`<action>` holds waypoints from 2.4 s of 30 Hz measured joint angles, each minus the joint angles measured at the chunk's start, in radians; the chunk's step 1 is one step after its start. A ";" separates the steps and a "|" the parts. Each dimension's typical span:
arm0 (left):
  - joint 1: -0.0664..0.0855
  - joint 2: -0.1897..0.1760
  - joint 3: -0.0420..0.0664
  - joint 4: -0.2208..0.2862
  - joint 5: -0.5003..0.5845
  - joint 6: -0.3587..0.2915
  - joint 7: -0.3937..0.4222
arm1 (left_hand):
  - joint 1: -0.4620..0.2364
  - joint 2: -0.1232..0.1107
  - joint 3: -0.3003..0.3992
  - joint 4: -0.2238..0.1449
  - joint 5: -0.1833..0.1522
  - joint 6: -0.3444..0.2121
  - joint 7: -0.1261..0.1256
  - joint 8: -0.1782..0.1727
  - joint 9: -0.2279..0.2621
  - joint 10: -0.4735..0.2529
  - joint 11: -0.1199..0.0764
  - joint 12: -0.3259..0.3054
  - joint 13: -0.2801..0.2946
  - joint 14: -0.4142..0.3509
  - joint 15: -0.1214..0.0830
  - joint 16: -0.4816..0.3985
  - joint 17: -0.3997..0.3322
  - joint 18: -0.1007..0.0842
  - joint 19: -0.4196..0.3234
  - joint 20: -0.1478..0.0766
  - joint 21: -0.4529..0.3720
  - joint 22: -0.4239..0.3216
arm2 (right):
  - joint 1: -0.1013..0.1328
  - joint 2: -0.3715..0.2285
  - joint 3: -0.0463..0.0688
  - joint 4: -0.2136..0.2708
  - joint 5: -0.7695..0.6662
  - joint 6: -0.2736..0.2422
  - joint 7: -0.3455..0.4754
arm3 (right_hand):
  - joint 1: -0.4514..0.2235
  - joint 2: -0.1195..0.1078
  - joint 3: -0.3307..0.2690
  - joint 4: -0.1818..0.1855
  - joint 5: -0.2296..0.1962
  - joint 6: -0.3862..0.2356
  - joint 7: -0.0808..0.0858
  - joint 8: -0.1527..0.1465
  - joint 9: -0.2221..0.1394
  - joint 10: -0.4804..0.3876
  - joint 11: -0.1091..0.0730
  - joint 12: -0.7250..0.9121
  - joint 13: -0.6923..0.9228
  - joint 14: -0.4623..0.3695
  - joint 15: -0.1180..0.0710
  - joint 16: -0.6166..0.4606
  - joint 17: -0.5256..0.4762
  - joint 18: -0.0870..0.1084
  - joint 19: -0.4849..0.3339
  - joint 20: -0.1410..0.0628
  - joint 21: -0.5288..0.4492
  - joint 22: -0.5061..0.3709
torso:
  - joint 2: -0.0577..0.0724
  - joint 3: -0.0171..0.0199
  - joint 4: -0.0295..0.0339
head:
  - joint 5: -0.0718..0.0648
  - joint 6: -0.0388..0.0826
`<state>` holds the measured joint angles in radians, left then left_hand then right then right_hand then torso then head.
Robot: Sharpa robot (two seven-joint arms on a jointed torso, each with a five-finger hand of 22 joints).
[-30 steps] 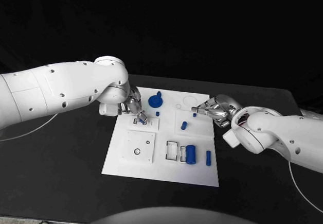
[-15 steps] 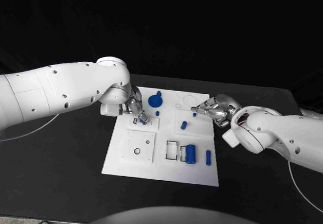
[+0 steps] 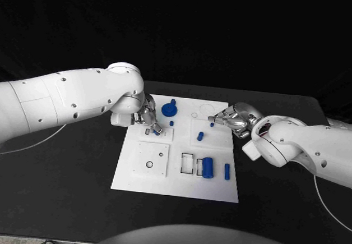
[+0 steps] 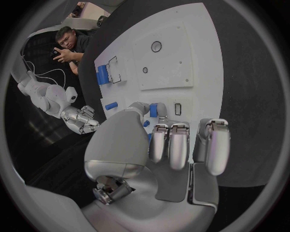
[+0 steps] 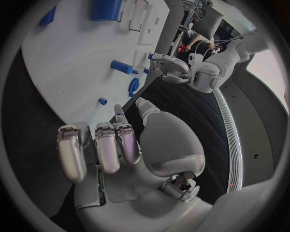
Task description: Assemble the parts on the task board
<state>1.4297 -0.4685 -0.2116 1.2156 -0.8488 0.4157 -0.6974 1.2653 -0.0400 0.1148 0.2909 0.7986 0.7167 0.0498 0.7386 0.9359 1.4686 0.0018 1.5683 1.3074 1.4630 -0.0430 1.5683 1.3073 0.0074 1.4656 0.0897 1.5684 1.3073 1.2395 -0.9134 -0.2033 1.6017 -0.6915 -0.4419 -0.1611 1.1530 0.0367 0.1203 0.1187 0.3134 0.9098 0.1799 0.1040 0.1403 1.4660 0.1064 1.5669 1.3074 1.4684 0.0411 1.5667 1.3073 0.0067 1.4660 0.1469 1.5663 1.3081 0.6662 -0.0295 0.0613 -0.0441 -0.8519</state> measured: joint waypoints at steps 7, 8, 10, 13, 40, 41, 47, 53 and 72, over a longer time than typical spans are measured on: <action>-0.001 0.002 0.000 -0.007 -0.004 0.000 0.000 | 0.000 0.000 0.000 0.000 0.000 0.000 0.000 -0.002 0.000 0.000 0.000 0.000 0.000 0.001 -0.001 0.000 0.001 0.000 0.000 0.000 0.000 0.000 | 0.000 0.000 0.000 0.000 0.000 0.000 0.000 | 0.000 0.000 0.000 0.000 0.000 0.000 0.000 0.000 0.000 0.000 0.000 0.000 0.000 0.000 0.000 0.000 0.000 0.000 0.000 0.000 0.000 0.000 | 0.000 0.0004 -0.0003 | 0.000 0.001; -0.001 0.002 0.000 -0.008 -0.004 0.000 0.000 | 0.000 0.000 0.000 0.000 0.000 0.000 0.000 -0.002 0.000 0.000 0.000 0.000 0.000 0.003 -0.003 0.000 0.001 0.000 0.000 0.000 0.000 0.000 | 0.000 -0.001 0.000 0.000 0.000 0.000 0.000 | 0.000 0.000 0.000 0.000 0.000 0.000 0.000 0.000 0.000 0.000 0.000 0.000 0.000 0.000 0.000 0.000 0.000 0.000 0.000 0.000 0.000 0.000 | 0.000 0.0004 -0.0003 | 0.000 0.001; -0.001 0.002 0.000 -0.009 -0.005 0.000 0.000 | 0.000 0.000 0.002 -0.002 0.000 0.000 0.000 -0.002 0.000 0.000 0.000 0.000 0.000 0.004 -0.004 0.000 0.001 0.000 0.000 0.000 0.000 0.000 | -0.001 -0.001 0.000 0.000 0.000 0.000 0.000 | 0.000 0.000 0.000 0.000 0.000 0.000 0.000 0.000 0.000 0.000 0.000 0.000 0.000 0.000 0.000 0.000 0.000 0.000 0.000 0.000 0.000 0.000 | 0.000 0.0004 -0.0003 | -0.001 0.001; -0.001 0.003 0.000 -0.011 -0.005 0.001 0.000 | 0.000 0.000 0.006 0.000 0.000 0.000 0.000 -0.004 0.002 0.000 0.000 0.000 0.000 0.004 -0.004 0.000 0.001 0.000 0.000 0.000 0.000 0.000 | -0.001 -0.001 0.000 0.001 0.000 0.000 0.000 | 0.000 0.000 0.000 0.000 0.000 0.000 0.000 0.000 0.000 0.000 0.000 0.000 0.000 0.000 0.000 0.000 0.000 0.000 0.000 0.000 0.000 0.000 | 0.000 0.0004 -0.0002 | -0.001 0.000; -0.008 0.011 0.000 -0.014 -0.019 0.006 0.000 | 0.010 0.010 0.014 -0.003 -0.019 0.000 0.000 -0.008 0.006 0.000 0.000 0.000 0.000 0.004 -0.004 0.000 0.000 0.000 0.000 0.000 0.000 0.000 | -0.001 -0.001 0.000 0.003 0.000 0.000 0.000 | 0.000 0.000 0.000 0.000 0.000 0.000 0.000 0.000 0.000 0.000 0.000 0.000 0.000 0.000 0.000 0.000 0.001 0.000 0.000 0.007 0.000 0.000 | 0.000 -0.0002 0.0003 | -0.006 -0.006; -0.009 0.012 0.000 -0.014 -0.020 0.006 0.000 | 0.010 0.010 0.014 -0.003 -0.019 0.000 0.000 -0.008 0.006 0.000 0.000 0.000 0.000 0.004 -0.003 0.000 0.000 0.000 0.000 0.000 0.000 0.000 | -0.001 -0.001 0.000 0.003 0.000 0.000 0.000 | 0.000 0.000 0.000 0.000 0.000 0.000 0.000 0.000 0.000 0.000 0.000 0.000 0.000 0.000 0.000 0.000 0.001 0.000 0.000 0.007 0.000 0.000 | 0.000 -0.0001 0.0004 | -0.007 -0.007; -0.009 0.014 0.000 -0.014 -0.028 0.006 0.000 | 0.010 0.010 0.014 -0.003 -0.019 0.000 0.000 -0.008 0.005 0.000 0.000 0.000 0.000 0.004 -0.003 0.000 0.000 0.000 0.000 0.000 0.000 0.000 | -0.001 -0.001 0.000 0.003 0.000 0.000 0.000 | 0.000 0.000 0.000 0.000 0.000 0.000 0.000 0.000 0.000 0.000 0.000 0.000 0.000 0.000 0.000 0.000 0.001 0.000 0.000 0.007 0.000 -0.001 | 0.001 0.0001 0.0004 | -0.007 -0.008; -0.009 0.017 0.000 -0.018 -0.032 0.006 0.000 | 0.010 0.010 0.017 0.000 -0.019 -0.001 0.001 -0.010 0.007 0.000 0.000 0.000 0.000 0.004 -0.003 0.000 0.000 0.000 0.000 0.000 0.000 0.000 | -0.001 -0.001 0.000 0.004 0.000 0.000 0.000 | 0.000 0.000 0.000 0.000 0.000 0.000 0.000 0.000 0.001 0.000 0.000 0.000 0.000 0.000 0.000 0.000 0.000 0.000 0.000 0.007 0.000 -0.001 | 0.001 0.0005 -0.0001 | -0.006 -0.009; -0.016 0.024 -0.001 -0.031 -0.036 0.008 0.000 | 0.010 0.010 0.016 0.000 -0.023 -0.002 0.002 -0.011 0.007 0.000 0.000 0.000 0.000 0.003 -0.003 0.000 0.000 0.000 0.000 0.000 0.000 0.000 | -0.001 -0.001 0.000 0.004 0.000 -0.001 0.000 | 0.000 0.000 0.000 0.000 0.000 0.000 0.000 0.000 0.001 0.000 0.000 0.000 0.000 0.000 0.000 0.000 0.000 0.000 0.000 0.007 0.000 -0.001 | 0.000 0.0005 0.0003 | -0.010 -0.013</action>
<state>1.4136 -0.4445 -0.2122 1.1846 -0.8852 0.4232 -0.6977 1.2748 -0.0304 0.1312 0.2910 0.7753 0.7144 0.0521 0.7271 0.9428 1.4685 0.0019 1.5683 1.3074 1.4665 -0.0464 1.5683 1.3075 0.0074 1.4655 0.0897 1.5684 1.3073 1.2383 -0.9149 -0.2034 1.6060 -0.6914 -0.4426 -0.1610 1.1530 0.0367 0.1204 0.1187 0.3134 0.9098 0.1799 0.1040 0.1409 1.4660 0.1064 1.5668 1.3074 1.4684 0.0411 1.5667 1.3076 0.0067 1.4661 0.1542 1.5663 1.3074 0.6667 -0.0290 0.0616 -0.0540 -0.8654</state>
